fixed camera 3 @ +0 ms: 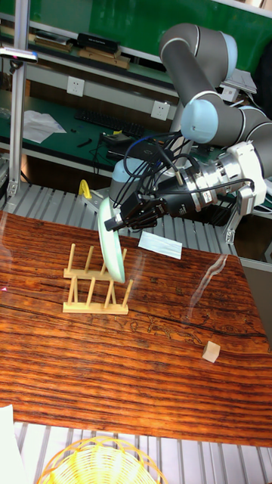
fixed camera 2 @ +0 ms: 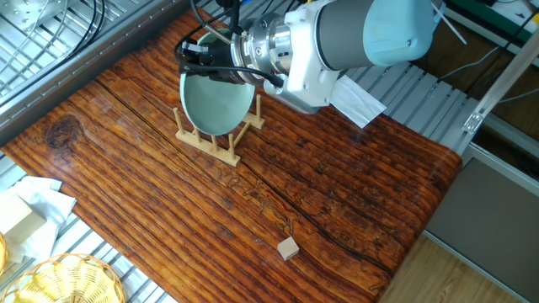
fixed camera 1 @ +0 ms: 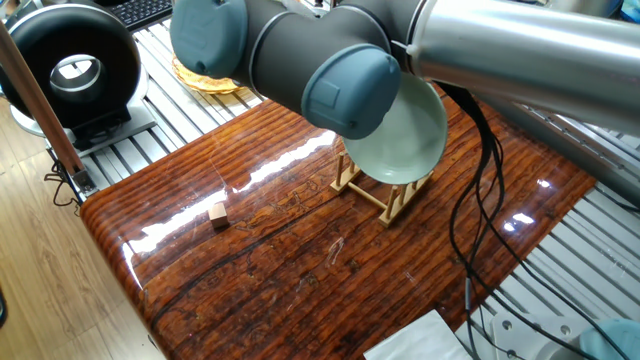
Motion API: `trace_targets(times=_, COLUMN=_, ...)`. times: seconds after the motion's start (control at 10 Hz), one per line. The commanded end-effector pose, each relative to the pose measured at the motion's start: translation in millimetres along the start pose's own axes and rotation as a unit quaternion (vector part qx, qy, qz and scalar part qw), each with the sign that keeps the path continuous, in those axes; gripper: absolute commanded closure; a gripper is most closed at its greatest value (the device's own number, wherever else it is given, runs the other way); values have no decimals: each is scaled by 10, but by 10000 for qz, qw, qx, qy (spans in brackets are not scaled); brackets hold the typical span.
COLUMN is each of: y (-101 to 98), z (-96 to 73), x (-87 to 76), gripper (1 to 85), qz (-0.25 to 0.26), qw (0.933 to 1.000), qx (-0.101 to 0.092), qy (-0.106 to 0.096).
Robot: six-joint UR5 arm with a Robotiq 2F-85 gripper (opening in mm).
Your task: Put the dish on the dish rack
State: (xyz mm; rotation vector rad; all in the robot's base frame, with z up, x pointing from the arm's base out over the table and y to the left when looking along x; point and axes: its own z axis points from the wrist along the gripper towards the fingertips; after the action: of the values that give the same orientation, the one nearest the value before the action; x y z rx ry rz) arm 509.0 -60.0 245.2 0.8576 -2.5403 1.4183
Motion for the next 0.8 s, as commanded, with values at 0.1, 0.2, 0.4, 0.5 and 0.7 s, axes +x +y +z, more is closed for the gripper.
trace_targets(times=0.1, y=33, z=8, x=76, gripper=847, qz=-67, qw=9999, qx=-21, qy=147)
trace_targets(times=0.2, y=37, z=7, x=85, gripper=847, qz=-68, qw=9998, qx=-22, qy=164)
trace_targets(times=0.4, y=60, z=4, x=83, gripper=847, qz=-65, qw=9999, qx=-35, qy=156)
trace_targets(times=0.5, y=75, z=6, x=71, gripper=847, qz=-61, qw=9999, qx=-57, qy=133)
trace_targets(times=0.7, y=115, z=24, x=29, gripper=847, qz=-59, qw=9999, qx=-91, qy=75)
